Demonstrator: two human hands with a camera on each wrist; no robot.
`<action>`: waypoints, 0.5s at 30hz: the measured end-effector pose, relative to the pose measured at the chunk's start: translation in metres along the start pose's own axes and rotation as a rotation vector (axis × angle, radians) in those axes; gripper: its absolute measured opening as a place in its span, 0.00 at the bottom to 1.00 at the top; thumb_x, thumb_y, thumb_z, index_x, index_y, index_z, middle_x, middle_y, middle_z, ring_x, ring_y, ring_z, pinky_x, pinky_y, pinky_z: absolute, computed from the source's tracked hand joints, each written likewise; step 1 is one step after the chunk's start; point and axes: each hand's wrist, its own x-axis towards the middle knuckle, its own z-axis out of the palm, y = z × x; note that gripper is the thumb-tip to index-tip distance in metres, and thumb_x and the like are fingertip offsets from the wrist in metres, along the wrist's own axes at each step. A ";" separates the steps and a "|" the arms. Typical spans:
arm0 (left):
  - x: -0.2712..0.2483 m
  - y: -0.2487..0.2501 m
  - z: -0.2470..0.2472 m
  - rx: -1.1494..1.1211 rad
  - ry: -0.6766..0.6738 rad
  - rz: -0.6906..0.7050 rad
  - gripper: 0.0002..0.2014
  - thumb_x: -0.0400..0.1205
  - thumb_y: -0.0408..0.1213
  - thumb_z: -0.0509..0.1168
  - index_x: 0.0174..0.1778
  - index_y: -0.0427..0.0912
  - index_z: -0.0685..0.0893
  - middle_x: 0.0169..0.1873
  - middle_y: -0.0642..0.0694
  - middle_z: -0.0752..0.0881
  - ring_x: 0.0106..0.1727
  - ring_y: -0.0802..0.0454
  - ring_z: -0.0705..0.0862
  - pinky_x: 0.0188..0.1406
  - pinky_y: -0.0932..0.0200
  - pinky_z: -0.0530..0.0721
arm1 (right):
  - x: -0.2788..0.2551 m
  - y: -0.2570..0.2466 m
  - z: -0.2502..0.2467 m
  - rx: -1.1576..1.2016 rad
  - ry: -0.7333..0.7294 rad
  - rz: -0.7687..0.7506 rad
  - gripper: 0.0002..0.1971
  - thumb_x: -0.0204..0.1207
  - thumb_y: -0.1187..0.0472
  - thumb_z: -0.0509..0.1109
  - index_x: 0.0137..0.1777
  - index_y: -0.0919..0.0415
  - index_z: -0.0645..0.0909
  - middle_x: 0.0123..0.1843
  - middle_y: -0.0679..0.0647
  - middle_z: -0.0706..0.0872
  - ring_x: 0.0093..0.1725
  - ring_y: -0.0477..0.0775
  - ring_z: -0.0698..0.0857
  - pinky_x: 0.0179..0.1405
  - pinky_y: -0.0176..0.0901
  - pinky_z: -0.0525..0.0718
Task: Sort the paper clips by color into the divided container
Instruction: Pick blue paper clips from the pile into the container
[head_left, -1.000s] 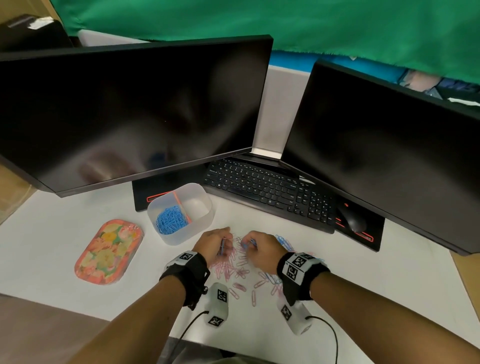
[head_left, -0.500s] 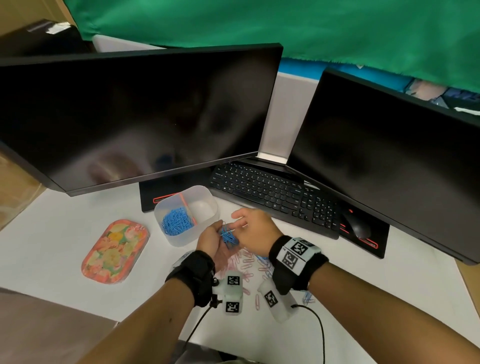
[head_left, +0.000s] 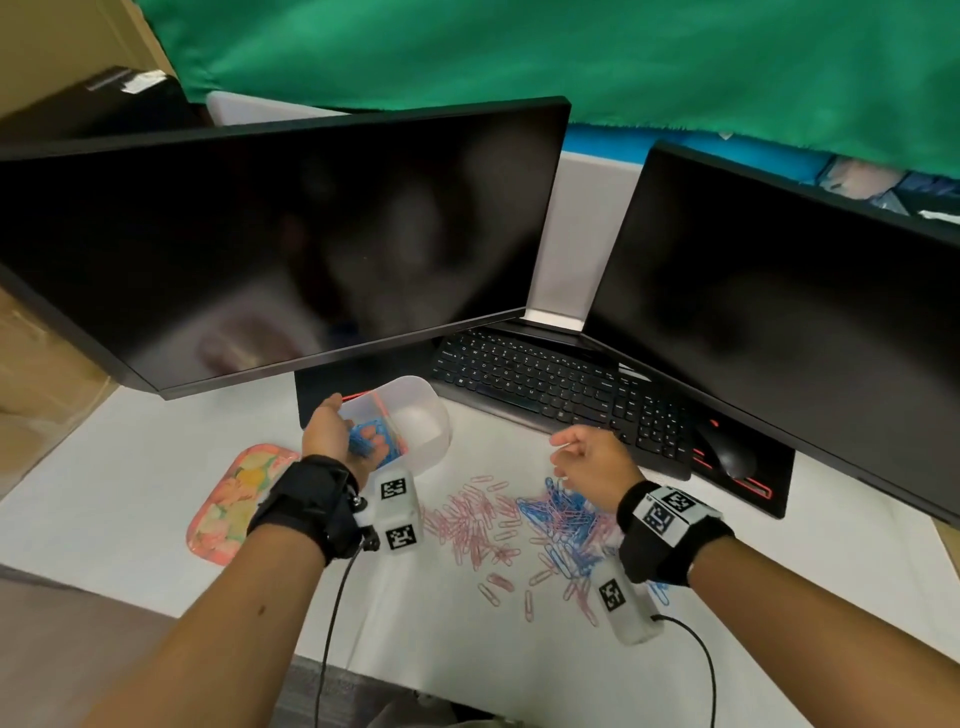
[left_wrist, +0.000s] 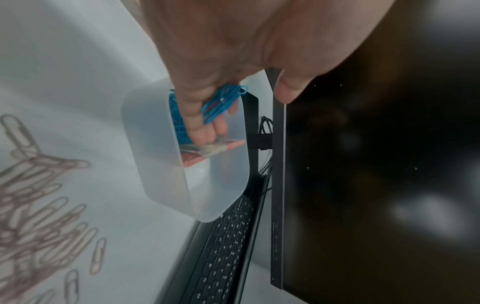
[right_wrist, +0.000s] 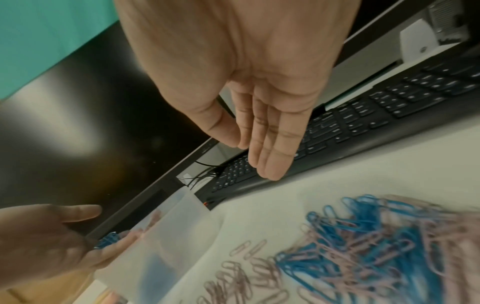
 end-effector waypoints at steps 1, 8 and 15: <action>-0.003 0.000 0.001 0.005 0.011 -0.008 0.16 0.85 0.48 0.59 0.63 0.43 0.71 0.55 0.39 0.77 0.57 0.40 0.79 0.63 0.41 0.79 | -0.001 0.005 -0.001 -0.009 0.000 0.014 0.10 0.79 0.64 0.62 0.52 0.48 0.80 0.53 0.54 0.87 0.52 0.52 0.87 0.58 0.53 0.86; 0.003 -0.015 0.018 0.455 0.077 0.289 0.25 0.78 0.48 0.65 0.70 0.44 0.73 0.61 0.43 0.76 0.60 0.42 0.77 0.69 0.43 0.75 | -0.007 0.041 -0.021 -0.066 0.086 0.095 0.12 0.78 0.67 0.61 0.56 0.57 0.82 0.52 0.56 0.88 0.52 0.55 0.87 0.49 0.42 0.84; -0.030 -0.090 0.053 1.117 -0.375 0.685 0.08 0.81 0.35 0.66 0.54 0.49 0.84 0.51 0.52 0.85 0.47 0.53 0.83 0.50 0.58 0.82 | -0.023 0.078 -0.031 -0.238 0.105 0.110 0.14 0.76 0.70 0.60 0.51 0.57 0.85 0.52 0.53 0.87 0.48 0.52 0.83 0.49 0.37 0.79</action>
